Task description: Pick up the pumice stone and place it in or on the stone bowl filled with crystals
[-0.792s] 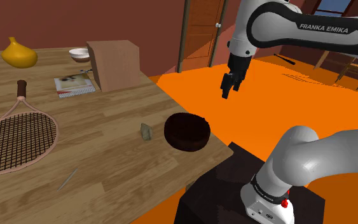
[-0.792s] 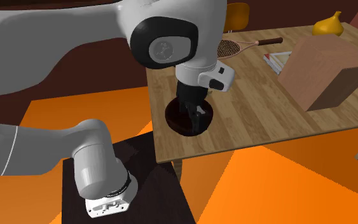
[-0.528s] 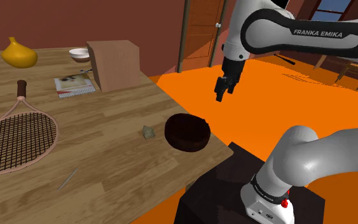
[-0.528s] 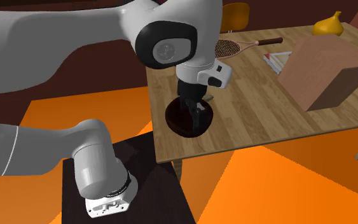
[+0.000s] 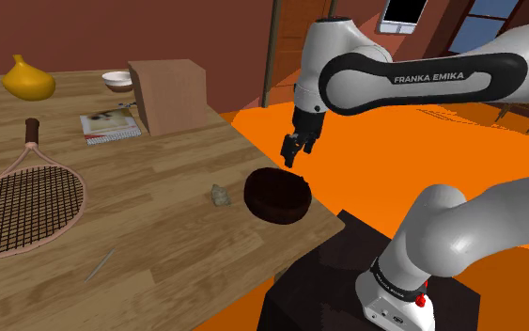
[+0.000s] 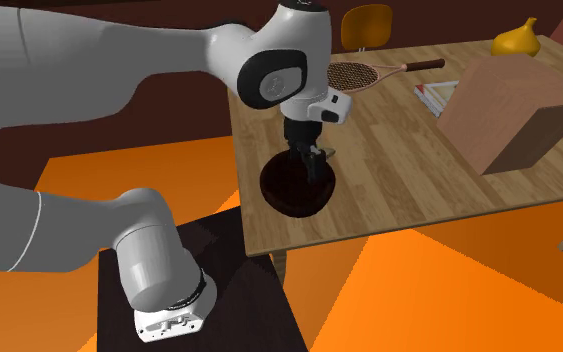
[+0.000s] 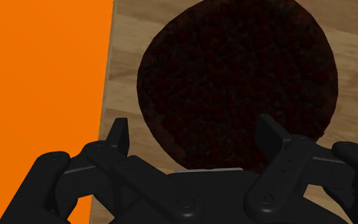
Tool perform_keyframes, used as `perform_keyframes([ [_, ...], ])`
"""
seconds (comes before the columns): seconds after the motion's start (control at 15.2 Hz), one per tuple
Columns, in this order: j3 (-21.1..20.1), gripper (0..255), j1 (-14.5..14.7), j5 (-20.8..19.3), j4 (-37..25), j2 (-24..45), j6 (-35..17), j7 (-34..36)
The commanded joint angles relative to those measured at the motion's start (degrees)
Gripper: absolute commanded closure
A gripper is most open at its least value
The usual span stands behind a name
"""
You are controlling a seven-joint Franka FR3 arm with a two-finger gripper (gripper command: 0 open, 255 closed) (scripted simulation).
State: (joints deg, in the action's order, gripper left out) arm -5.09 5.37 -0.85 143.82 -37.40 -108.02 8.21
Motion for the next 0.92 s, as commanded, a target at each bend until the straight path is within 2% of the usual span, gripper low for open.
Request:
perform_keyframes([
  [0.0,-1.7,0,0.6,0.3,0.2,3.0,-4.2,1.8],
  [0.46,-8.6,0,1.9,-0.7,-2.2,14.4,-16.2,9.2],
  [0.86,-14.3,0,1.6,-6.2,-7.3,26.0,-24.4,17.6],
])
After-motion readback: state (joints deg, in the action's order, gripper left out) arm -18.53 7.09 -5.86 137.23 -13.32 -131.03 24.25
